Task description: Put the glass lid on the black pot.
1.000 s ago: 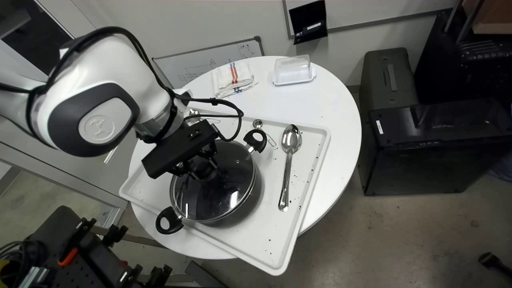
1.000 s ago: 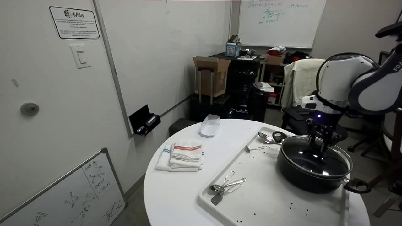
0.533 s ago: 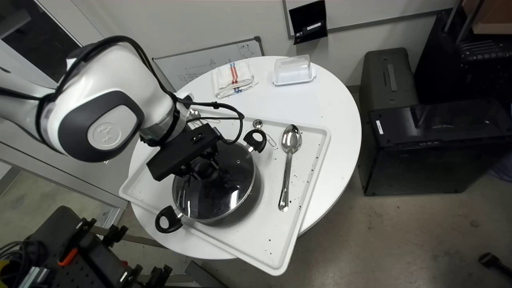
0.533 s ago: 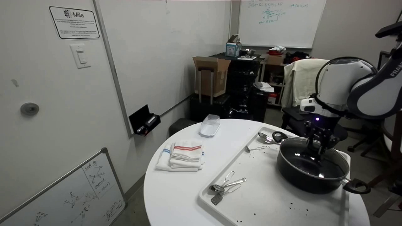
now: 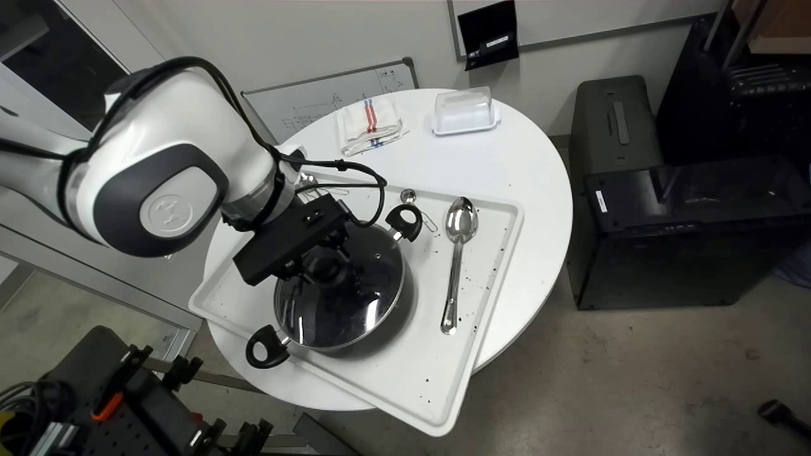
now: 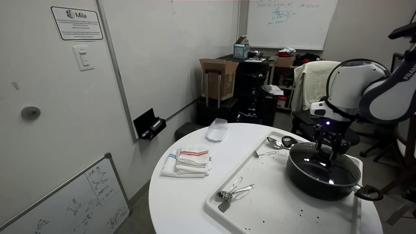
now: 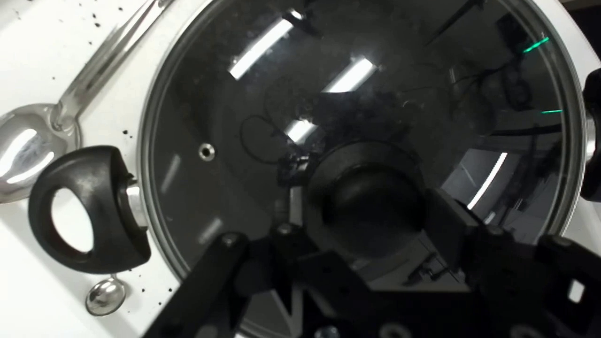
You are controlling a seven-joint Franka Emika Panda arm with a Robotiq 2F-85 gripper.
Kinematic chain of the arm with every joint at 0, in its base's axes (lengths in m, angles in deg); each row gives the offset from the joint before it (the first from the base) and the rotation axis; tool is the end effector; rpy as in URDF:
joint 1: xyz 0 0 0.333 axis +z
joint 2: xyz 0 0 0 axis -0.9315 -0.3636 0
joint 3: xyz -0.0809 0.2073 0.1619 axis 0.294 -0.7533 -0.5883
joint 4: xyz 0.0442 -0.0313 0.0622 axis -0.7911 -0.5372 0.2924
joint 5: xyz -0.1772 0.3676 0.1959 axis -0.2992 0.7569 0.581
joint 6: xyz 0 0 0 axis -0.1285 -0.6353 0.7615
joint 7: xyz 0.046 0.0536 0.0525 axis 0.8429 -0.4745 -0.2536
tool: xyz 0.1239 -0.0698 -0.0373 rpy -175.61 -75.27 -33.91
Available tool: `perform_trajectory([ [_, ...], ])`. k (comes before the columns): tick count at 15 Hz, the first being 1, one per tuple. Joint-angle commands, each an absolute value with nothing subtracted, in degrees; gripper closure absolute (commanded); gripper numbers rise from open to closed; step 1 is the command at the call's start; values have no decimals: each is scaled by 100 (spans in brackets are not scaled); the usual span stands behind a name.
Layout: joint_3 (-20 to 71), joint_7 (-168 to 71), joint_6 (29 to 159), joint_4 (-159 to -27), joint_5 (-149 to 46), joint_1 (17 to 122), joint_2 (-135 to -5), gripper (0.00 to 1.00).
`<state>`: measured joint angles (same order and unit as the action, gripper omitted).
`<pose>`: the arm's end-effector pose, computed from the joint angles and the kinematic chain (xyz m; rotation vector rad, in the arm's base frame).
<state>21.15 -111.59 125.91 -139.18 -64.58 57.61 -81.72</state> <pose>0.4667 -0.0761 -0.0223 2.6257 1.6201 -0.0540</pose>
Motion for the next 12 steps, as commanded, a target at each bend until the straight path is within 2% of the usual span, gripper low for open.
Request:
perform_trajectory([
  [1, 2027, -11189, 12725, -13900, -6491, 5693, -8134, 3],
  [3, 2009, -11183, 12751, -13901, -6490, 5695, -8117, 0],
  [12, 1625, -11285, 12423, -14130, -6276, 5557, -7527, 0],
])
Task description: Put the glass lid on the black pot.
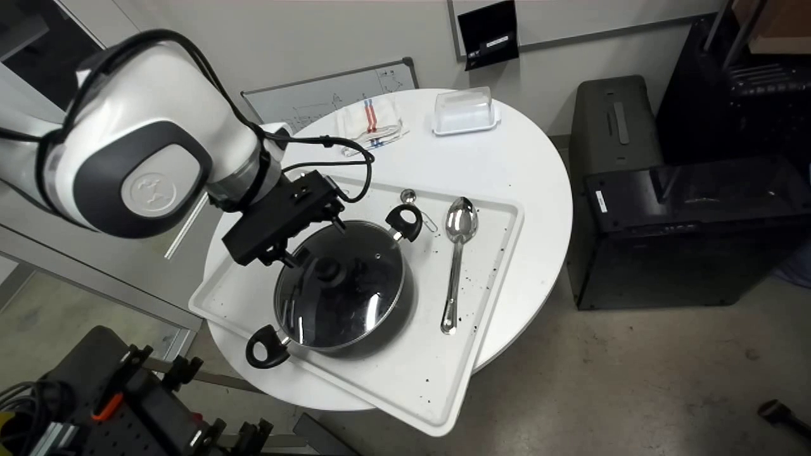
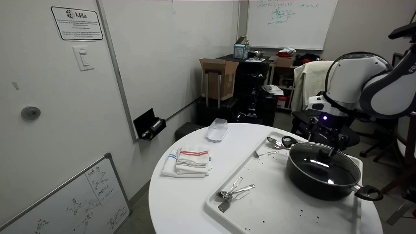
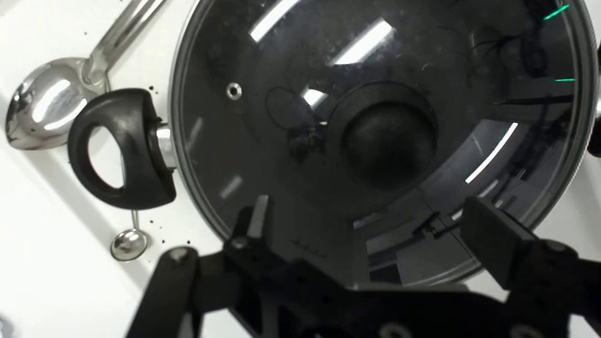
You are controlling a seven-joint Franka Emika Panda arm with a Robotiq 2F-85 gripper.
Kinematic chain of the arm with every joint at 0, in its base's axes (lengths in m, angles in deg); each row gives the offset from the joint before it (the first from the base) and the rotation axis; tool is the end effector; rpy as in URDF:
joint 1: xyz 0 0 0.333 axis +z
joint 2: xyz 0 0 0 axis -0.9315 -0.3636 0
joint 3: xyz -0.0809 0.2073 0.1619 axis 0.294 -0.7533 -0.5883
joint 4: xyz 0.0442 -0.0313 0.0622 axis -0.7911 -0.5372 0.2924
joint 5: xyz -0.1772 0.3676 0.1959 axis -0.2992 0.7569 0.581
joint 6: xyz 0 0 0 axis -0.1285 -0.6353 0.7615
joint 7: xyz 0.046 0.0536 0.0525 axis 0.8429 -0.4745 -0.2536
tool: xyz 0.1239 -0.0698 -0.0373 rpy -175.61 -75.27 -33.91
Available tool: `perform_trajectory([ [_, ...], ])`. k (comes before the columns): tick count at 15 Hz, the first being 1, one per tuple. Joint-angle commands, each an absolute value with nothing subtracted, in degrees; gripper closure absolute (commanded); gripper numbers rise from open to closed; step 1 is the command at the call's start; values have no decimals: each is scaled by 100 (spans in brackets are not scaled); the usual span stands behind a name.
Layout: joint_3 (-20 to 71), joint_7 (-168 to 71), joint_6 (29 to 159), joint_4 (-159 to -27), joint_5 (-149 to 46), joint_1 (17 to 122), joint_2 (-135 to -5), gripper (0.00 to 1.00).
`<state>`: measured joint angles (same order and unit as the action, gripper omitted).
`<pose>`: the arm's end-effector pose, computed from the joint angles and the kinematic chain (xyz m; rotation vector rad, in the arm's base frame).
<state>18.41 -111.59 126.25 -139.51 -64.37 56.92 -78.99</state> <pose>0.4840 -0.0570 0.0001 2.5917 1.6460 0.0256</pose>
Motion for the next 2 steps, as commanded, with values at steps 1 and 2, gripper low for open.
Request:
perform_trajectory([
  [1, 1573, -11303, 12380, -14137, -6235, 5541, -7471, 0],
  [2, 1539, -11297, 12315, -14148, -6194, 5546, -7408, 0],
])
